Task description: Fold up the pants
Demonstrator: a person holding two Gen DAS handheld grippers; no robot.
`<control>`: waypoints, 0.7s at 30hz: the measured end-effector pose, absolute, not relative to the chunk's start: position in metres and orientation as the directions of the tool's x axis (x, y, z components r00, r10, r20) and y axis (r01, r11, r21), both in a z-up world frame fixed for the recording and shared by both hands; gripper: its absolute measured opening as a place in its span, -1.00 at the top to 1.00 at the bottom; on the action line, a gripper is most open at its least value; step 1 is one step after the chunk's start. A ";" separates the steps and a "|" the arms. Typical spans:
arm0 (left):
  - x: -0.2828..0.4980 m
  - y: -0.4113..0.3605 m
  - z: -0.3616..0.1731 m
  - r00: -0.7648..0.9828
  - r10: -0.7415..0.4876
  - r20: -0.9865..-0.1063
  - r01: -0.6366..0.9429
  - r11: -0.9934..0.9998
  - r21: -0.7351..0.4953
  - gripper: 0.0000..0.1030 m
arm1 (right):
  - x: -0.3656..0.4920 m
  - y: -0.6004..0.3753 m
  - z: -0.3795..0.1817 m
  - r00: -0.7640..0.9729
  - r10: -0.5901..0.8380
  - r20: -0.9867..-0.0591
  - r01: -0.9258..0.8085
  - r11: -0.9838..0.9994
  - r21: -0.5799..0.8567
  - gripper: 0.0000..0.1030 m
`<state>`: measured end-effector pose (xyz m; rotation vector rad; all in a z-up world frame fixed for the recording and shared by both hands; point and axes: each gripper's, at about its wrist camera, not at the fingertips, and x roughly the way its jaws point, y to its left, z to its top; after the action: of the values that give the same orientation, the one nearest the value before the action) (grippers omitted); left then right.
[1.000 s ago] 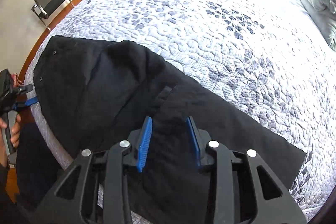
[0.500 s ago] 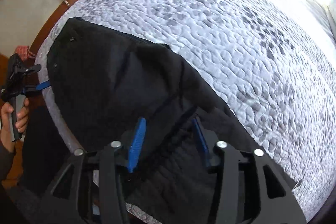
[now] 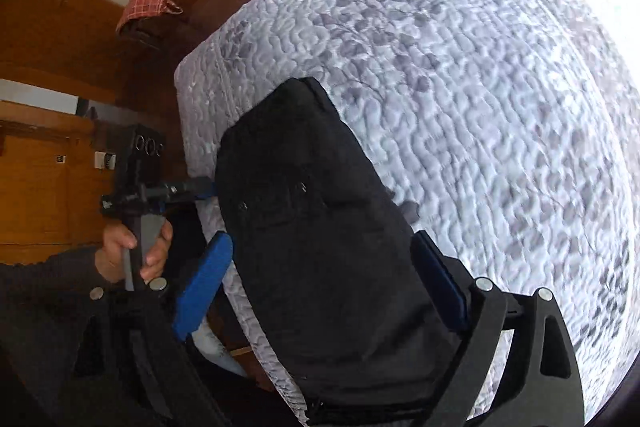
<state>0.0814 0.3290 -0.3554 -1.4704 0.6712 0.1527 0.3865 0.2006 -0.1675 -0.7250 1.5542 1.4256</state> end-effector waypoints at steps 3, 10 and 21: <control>0.081 0.324 -0.358 0.795 -0.276 -0.540 -0.523 0.138 -0.841 -0.39 | 0.386 0.246 -0.190 -0.475 0.083 -0.876 -0.868 0.116 0.482 -0.77; 0.076 0.331 -0.369 0.807 -0.289 -0.516 -0.521 0.066 -0.851 -0.52 | 0.377 0.304 -0.248 -0.550 -0.072 -0.832 -0.835 0.022 0.549 -0.77; 0.080 0.326 -0.373 0.817 -0.255 -0.518 -0.526 0.040 -0.849 -0.34 | 0.364 0.331 -0.298 -0.684 -0.169 -0.709 -0.715 -0.034 0.698 -0.74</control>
<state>0.0797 0.3257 -0.3733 -1.5489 0.6443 0.2317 0.3643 0.3310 -0.2980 -0.9272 1.8337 1.7655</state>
